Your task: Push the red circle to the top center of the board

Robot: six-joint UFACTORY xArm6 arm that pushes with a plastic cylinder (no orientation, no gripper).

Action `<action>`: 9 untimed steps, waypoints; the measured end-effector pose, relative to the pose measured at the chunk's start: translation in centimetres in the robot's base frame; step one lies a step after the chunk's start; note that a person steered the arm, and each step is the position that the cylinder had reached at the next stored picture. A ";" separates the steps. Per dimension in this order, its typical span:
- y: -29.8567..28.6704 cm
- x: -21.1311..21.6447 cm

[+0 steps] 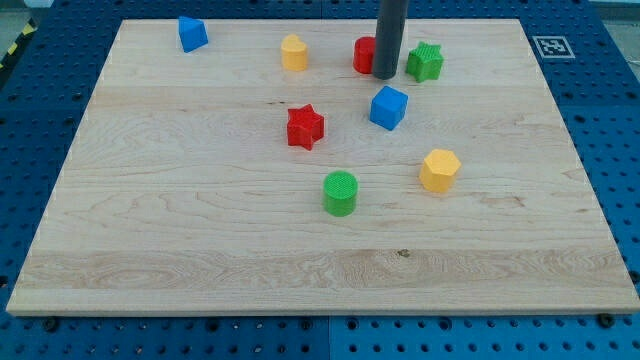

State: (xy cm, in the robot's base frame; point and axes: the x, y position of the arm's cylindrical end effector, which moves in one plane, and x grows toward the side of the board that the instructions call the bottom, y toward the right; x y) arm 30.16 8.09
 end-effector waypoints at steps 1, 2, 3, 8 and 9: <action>-0.5 -1.5; -1.1 -2.4; -1.2 -3.0; -3.6 -5.6; -4.1 -5.7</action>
